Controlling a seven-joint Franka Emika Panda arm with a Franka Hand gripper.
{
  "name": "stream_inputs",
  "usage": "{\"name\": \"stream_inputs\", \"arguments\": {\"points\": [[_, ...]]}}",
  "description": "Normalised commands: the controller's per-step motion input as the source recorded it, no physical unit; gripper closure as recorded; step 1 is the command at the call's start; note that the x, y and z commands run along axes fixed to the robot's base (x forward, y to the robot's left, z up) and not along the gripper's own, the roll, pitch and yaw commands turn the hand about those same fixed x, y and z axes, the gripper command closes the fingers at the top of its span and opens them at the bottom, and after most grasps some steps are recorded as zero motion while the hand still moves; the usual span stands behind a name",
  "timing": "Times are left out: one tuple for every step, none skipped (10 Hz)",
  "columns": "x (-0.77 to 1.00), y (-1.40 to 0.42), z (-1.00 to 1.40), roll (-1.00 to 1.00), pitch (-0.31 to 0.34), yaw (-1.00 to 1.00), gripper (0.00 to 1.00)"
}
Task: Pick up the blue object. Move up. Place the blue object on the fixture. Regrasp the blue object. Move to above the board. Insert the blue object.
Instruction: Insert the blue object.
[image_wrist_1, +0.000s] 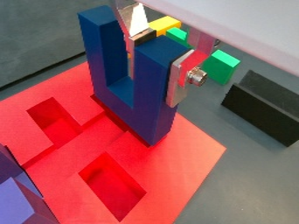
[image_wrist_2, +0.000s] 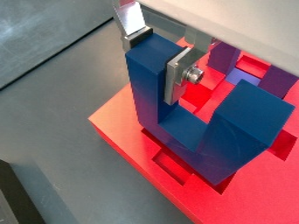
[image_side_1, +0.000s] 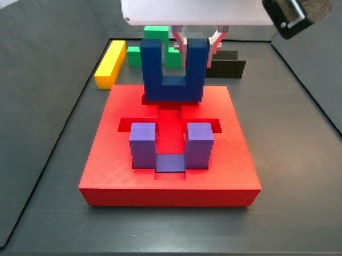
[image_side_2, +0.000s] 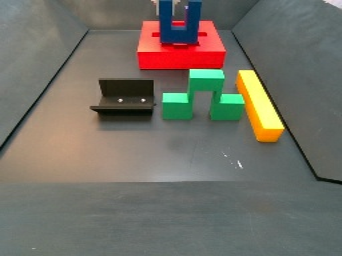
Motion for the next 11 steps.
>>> {"name": "stream_inputs", "arguments": {"points": [[0.0,0.04,-0.14,0.01,-0.087,0.05,1.0],[0.0,0.16,-0.01,-0.01,-0.136,0.19,1.0],[0.0,0.17,0.0,-0.03,-0.163,0.29,1.0],[-0.01,0.11,0.0,-0.04,-0.164,0.28,1.0],[-0.08,0.0,-0.02,-0.01,-0.14,0.2,1.0],[-0.09,0.0,0.0,0.0,-0.117,0.15,1.0],[-0.12,-0.05,0.0,0.0,-0.11,0.11,1.0],[-0.24,-0.05,0.0,0.0,-0.116,0.05,1.0],[-0.29,-0.02,0.0,0.0,-0.101,0.0,1.0],[-0.17,0.0,0.0,0.01,-0.063,-0.03,1.0],[-0.03,0.0,0.0,0.04,-0.024,-0.1,1.0]]}}
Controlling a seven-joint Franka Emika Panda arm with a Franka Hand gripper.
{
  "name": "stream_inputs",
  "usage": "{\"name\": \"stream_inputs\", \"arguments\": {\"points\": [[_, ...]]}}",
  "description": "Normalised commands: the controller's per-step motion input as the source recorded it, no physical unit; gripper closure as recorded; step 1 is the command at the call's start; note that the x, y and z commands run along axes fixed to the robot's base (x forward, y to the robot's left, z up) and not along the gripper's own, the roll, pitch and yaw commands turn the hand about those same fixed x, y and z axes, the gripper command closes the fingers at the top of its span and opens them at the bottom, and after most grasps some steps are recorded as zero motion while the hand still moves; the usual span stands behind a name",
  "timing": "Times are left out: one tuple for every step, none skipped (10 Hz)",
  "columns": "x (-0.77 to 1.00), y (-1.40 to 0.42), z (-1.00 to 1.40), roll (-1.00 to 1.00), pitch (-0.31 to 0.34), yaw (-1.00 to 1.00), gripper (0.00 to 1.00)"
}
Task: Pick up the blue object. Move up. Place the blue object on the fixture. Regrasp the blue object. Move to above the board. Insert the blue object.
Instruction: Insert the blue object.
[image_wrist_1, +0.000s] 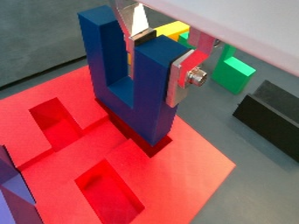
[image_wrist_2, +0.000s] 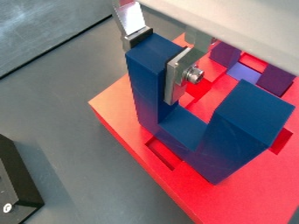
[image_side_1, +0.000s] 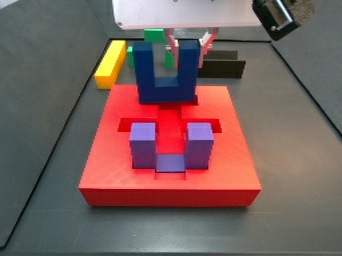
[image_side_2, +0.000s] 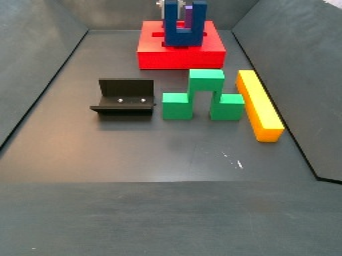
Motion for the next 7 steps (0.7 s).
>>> {"name": "stream_inputs", "arguments": {"points": [[0.0,0.0,0.0,0.05,0.0,-0.14,1.0],[0.06,-0.02,0.0,0.07,0.0,-0.15,1.0],[0.11,-0.04,0.0,0.1,0.0,-0.18,1.0],[0.14,-0.05,0.0,0.12,0.011,-0.18,1.0],[0.16,-0.08,0.0,0.11,0.0,-0.08,1.0],[0.27,-0.1,0.0,0.1,0.0,0.0,1.0],[0.29,-0.07,-0.04,0.11,0.0,0.0,1.0]]}}
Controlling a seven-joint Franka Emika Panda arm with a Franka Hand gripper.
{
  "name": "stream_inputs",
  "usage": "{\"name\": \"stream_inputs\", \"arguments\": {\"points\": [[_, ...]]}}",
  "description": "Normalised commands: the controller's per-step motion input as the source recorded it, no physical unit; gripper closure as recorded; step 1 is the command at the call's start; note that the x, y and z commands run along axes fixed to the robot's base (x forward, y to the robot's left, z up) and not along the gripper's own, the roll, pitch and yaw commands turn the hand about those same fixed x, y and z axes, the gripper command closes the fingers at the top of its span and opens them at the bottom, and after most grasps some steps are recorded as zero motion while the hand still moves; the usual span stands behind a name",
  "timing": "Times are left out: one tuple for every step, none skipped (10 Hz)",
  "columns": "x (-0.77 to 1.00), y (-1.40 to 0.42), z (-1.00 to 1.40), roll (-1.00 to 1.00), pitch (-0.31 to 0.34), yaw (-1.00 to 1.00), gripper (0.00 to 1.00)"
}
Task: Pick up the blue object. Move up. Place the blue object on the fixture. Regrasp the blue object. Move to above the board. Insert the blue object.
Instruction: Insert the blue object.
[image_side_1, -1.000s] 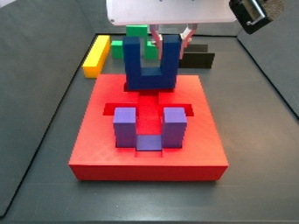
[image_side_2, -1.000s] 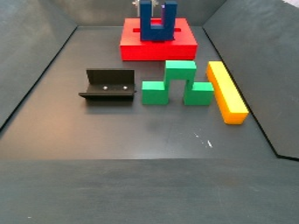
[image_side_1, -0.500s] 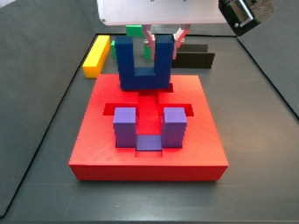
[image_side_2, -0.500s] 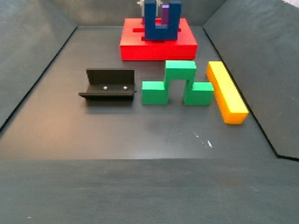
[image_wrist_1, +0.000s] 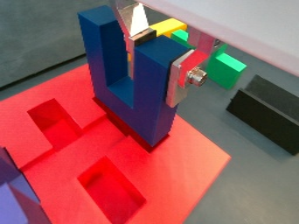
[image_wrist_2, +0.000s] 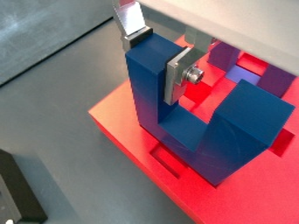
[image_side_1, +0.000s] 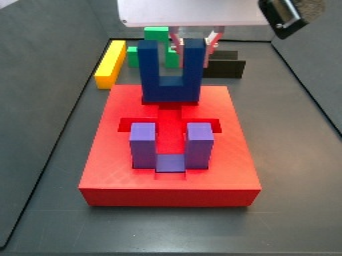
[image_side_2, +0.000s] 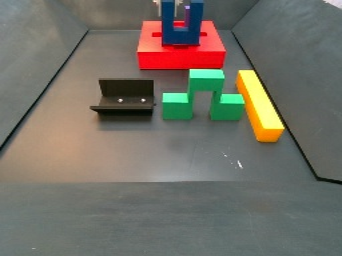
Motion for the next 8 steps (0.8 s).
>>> {"name": "stream_inputs", "arguments": {"points": [[0.24,-0.06,-0.06,0.12,0.0,0.0,1.0],[0.17,-0.04,-0.07,0.15,0.0,0.0,1.0],[0.0,0.0,-0.13,0.16,0.0,0.0,1.0],[-0.03,0.0,-0.13,0.11,0.0,-0.07,1.0],[-0.07,0.0,-0.1,0.06,0.0,-0.08,1.0],[-0.02,-0.01,-0.12,0.03,0.0,-0.05,1.0],[0.0,-0.08,-0.13,0.0,-0.034,0.0,1.0],[0.0,-0.07,-0.13,0.01,-0.044,0.0,1.0]]}}
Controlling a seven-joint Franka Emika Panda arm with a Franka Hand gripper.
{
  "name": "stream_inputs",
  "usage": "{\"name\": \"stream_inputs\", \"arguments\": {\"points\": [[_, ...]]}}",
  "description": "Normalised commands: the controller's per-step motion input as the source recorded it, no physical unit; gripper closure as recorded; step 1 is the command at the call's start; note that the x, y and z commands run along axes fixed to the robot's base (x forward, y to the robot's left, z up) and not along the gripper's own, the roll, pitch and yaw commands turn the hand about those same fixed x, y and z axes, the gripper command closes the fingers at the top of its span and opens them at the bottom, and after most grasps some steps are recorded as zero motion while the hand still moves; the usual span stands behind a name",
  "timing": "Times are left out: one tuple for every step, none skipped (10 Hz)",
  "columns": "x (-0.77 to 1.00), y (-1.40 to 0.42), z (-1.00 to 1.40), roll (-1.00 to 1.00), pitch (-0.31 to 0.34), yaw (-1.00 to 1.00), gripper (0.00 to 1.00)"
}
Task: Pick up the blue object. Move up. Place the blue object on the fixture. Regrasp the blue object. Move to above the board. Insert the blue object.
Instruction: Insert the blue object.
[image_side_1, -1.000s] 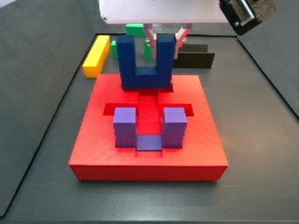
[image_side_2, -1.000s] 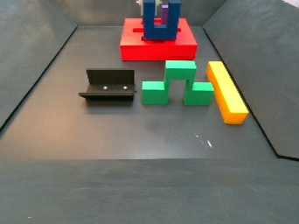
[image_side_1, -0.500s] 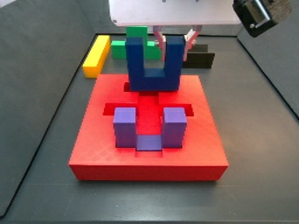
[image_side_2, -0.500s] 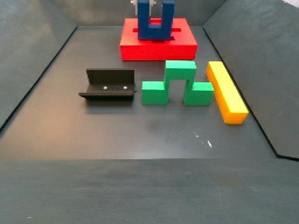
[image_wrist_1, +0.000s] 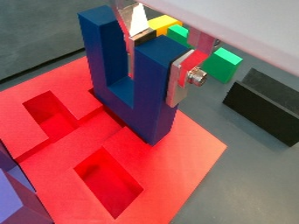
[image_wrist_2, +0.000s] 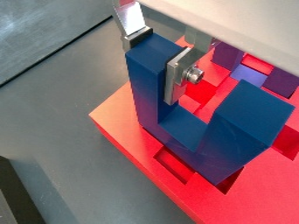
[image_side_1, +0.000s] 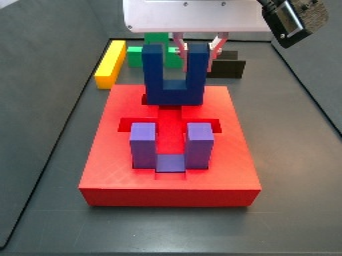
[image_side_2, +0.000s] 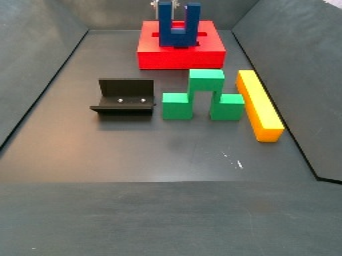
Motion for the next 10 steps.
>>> {"name": "stream_inputs", "arguments": {"points": [[-0.05,-0.03,-0.13,0.0,-0.049,0.0,1.0],[-0.23,-0.01,-0.11,0.0,-0.061,0.0,1.0],[-0.25,0.0,-0.11,0.0,-0.06,0.0,1.0],[-0.27,0.0,-0.11,0.02,-0.041,-0.01,1.0],[-0.28,0.0,-0.13,0.01,-0.043,-0.02,1.0],[-0.04,0.0,-0.1,0.0,-0.064,0.0,1.0],[0.0,0.0,-0.15,0.02,-0.06,0.0,1.0],[0.29,0.0,-0.28,0.05,-0.026,0.08,1.0],[0.56,0.0,-0.34,0.08,0.014,0.09,1.0],[0.68,0.0,-0.42,0.07,0.057,0.07,1.0]]}}
